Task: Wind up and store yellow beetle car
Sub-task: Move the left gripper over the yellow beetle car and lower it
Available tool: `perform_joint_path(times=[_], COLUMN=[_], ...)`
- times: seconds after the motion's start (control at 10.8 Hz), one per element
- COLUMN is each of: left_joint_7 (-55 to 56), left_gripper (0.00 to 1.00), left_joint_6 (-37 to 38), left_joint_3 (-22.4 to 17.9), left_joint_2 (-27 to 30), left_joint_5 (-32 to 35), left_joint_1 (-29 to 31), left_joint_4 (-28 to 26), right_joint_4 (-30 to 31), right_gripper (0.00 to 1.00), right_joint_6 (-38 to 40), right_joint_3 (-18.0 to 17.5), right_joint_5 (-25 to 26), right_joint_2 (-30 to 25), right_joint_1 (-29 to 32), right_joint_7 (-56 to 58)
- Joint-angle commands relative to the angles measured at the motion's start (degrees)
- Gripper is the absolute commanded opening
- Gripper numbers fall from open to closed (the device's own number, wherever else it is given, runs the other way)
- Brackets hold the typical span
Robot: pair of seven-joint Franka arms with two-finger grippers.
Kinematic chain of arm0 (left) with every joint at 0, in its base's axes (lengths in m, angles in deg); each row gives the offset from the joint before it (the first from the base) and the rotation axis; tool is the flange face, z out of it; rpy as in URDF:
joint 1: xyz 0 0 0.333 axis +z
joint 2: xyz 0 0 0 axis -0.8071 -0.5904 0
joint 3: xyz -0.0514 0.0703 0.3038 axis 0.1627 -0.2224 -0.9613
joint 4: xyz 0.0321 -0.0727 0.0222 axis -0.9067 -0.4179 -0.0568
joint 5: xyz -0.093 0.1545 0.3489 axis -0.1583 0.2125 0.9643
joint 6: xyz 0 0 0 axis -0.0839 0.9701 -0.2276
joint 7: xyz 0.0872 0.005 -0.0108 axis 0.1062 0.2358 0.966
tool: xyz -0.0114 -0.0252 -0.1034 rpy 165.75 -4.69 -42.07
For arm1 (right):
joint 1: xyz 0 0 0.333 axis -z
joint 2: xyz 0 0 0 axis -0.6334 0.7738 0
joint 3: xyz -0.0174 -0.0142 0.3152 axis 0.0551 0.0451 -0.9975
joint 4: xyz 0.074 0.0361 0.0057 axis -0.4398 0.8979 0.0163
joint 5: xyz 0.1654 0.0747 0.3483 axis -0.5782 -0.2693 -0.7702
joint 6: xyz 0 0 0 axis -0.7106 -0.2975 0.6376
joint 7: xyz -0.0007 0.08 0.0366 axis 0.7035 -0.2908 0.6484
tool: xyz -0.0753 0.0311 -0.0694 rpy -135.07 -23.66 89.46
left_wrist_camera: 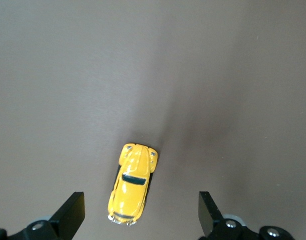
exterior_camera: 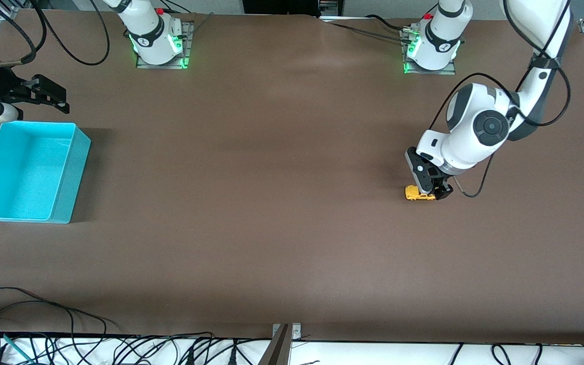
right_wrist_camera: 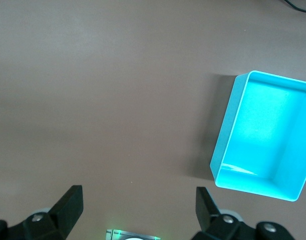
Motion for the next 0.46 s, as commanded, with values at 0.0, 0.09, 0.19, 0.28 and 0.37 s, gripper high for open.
perform_joint_path(times=[0.0, 0.09, 0.19, 0.28, 0.37], left_joint_7=[-3.41, -3.59, -3.59, -3.59, -3.59], left_gripper=[1.00, 1.00, 1.00, 1.00, 1.00], left_joint_6=[-5.70, -7.19, -8.69, -10.27, -10.46], left_joint_3=[0.02, 0.02, 0.02, 0.02, 0.02], left_joint_2=[-3.55, -5.05, -6.63, -7.51, -7.87], left_joint_5=[7.60, 9.02, 10.69, 12.53, 12.99], left_joint_1=[1.57, 1.58, 1.75, 1.75, 2.10], left_joint_4=[-1.13, -1.31, -1.13, -0.87, -0.52], right_joint_4=[-0.27, -0.27, -0.35, -0.35, -0.35], right_gripper=[1.00, 1.00, 1.00, 1.00, 1.00], right_joint_6=[0.76, 0.76, 0.76, 0.76, 0.76], right_joint_3=[0.00, 0.00, -0.09, -0.09, -0.09], right_joint_5=[0.74, 0.74, 0.74, 0.74, 0.74], right_joint_2=[-0.13, -0.13, -0.13, -0.13, -0.13], right_joint_1=[-0.07, -0.07, -0.16, -0.16, -0.16], right_joint_7=[0.71, 0.71, 0.62, 0.62, 0.62])
